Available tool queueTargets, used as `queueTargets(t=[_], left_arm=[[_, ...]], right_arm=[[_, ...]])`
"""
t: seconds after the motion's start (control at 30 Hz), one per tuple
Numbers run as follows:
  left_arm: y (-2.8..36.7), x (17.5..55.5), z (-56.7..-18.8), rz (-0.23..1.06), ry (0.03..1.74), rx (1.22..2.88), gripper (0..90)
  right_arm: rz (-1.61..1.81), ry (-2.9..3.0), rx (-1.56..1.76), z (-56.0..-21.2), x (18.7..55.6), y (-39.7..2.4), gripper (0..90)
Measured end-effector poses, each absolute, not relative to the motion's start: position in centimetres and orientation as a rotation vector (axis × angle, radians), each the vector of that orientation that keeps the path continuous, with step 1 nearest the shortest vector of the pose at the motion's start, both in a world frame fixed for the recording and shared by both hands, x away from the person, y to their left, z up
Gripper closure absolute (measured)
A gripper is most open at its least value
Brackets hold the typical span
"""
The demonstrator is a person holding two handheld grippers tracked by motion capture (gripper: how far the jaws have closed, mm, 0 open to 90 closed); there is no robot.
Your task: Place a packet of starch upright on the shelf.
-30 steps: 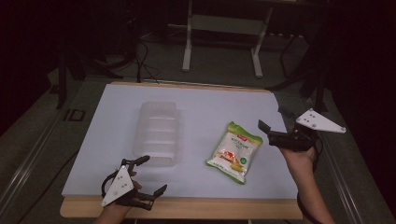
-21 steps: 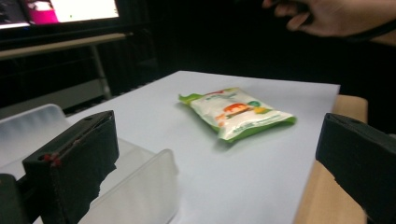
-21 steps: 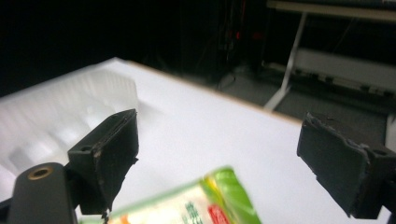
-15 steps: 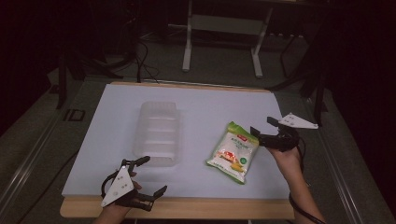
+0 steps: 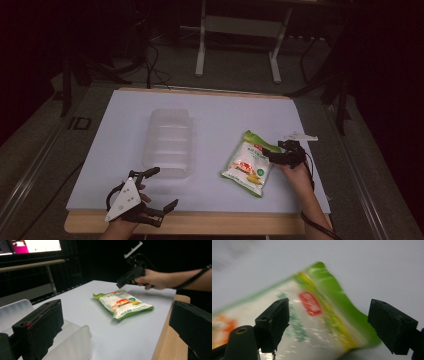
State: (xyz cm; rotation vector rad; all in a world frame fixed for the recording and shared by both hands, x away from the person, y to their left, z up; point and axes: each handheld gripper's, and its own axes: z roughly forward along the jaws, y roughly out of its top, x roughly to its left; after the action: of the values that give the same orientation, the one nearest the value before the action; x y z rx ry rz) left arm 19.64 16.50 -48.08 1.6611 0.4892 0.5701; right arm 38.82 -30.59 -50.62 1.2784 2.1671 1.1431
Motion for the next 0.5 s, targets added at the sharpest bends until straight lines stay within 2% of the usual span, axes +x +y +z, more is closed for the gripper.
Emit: queueTargets(t=[0.17,0.3,0.4,0.43,0.47,0.5], left_arm=[[16.4,19.5,-47.8,0.574,0.479,1.663,0.0],[15.9,19.6,-48.1,0.527,0.475,1.686,0.0],[15.4,19.7,-48.6,0.497,0.473,1.726,0.0],[15.1,19.5,-48.5,0.533,0.45,1.752,0.0],[14.8,19.1,-48.5,0.59,0.404,1.777,0.0],[14.8,19.1,-48.5,0.59,0.404,1.777,0.0]], right_arm=[[1.062,2.199,1.318,-52.9,39.3,-30.7,13.5],[1.049,2.198,1.351,-53.0,39.6,-30.9,11.3],[1.05,2.239,1.369,-53.1,39.9,-30.7,15.0],[1.051,2.25,1.384,-53.1,40.0,-30.8,15.7],[1.057,2.26,1.387,-53.1,40.0,-30.9,20.5],[1.057,2.26,1.387,-53.1,40.0,-30.9,20.5]])
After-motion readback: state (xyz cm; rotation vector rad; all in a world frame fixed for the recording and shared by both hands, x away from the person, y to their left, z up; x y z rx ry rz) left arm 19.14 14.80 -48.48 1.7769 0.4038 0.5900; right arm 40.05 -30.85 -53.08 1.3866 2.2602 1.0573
